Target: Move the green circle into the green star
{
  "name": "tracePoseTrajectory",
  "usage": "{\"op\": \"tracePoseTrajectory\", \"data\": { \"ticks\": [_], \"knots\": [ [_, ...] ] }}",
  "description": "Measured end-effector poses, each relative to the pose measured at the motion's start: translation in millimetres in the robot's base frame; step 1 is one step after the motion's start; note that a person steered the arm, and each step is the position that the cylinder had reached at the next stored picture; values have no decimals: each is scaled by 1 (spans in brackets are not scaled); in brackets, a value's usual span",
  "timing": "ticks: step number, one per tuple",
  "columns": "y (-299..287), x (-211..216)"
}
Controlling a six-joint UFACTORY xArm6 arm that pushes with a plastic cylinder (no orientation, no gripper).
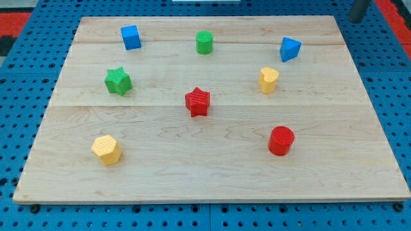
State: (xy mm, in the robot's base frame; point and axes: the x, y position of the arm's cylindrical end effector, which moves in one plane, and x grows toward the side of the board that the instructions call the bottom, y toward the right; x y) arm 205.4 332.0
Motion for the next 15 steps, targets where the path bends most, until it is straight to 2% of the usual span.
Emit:
{"op": "tracePoseTrajectory", "data": {
  "ticks": [1, 2, 3, 4, 6, 7, 8, 11, 13, 14, 15],
  "knots": [
    [2, 2],
    [6, 59],
    [-37, 89],
    [-133, 103],
    [-200, 82],
    [-274, 82],
    [-284, 66],
    [-421, 66],
    [-410, 39],
    [-461, 39],
    [-457, 65]
  ]
}}
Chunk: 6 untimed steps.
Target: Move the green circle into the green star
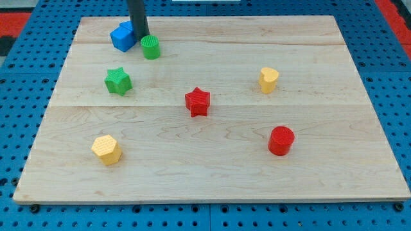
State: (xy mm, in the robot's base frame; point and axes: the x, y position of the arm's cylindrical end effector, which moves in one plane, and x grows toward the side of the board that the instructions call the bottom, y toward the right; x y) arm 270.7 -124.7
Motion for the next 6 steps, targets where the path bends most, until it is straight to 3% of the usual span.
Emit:
{"op": "tracePoseTrajectory", "data": {
  "ticks": [1, 2, 3, 4, 5, 6],
  "knots": [
    [16, 23],
    [51, 6],
    [68, 29],
    [1, 61],
    [-21, 80],
    [10, 80]
  ]
}}
